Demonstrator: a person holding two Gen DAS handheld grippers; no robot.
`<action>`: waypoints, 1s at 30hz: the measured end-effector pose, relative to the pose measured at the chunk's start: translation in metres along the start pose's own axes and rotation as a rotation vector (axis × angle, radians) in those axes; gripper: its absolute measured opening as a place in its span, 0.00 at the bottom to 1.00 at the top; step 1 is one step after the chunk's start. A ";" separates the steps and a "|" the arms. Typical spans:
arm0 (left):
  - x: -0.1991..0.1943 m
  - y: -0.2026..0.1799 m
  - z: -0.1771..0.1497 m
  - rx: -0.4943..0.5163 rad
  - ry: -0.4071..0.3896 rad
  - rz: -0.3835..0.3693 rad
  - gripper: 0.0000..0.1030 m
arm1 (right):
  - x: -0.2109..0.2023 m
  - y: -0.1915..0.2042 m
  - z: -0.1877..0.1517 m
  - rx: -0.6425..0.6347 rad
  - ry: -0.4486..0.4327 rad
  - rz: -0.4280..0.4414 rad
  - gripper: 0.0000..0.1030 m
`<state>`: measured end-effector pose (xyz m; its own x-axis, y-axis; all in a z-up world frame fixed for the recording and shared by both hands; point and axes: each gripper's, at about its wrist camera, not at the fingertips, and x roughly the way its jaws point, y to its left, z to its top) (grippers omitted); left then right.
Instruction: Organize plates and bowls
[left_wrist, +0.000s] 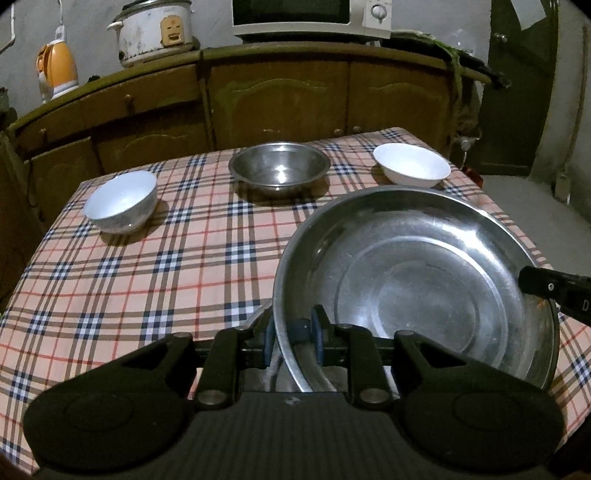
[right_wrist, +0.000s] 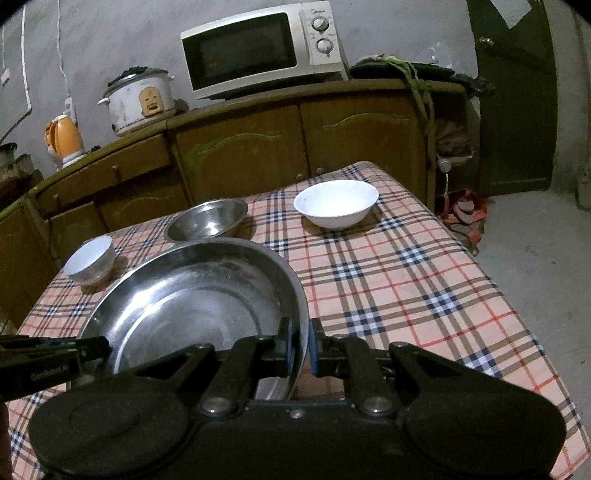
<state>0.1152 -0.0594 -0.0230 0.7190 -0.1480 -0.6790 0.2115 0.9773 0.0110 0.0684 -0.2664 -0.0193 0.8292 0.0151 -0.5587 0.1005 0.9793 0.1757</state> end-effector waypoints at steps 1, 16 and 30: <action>0.001 0.001 -0.001 0.000 0.003 0.001 0.21 | 0.001 0.001 -0.001 -0.002 0.004 0.001 0.13; 0.018 0.013 -0.017 -0.002 0.074 0.014 0.22 | 0.024 0.012 -0.022 -0.023 0.083 0.011 0.13; 0.025 0.020 -0.033 0.015 0.086 0.037 0.23 | 0.039 0.022 -0.038 -0.064 0.132 0.011 0.15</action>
<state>0.1155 -0.0388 -0.0636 0.6671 -0.0974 -0.7386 0.1963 0.9794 0.0481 0.0817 -0.2363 -0.0681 0.7502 0.0481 -0.6594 0.0533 0.9897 0.1329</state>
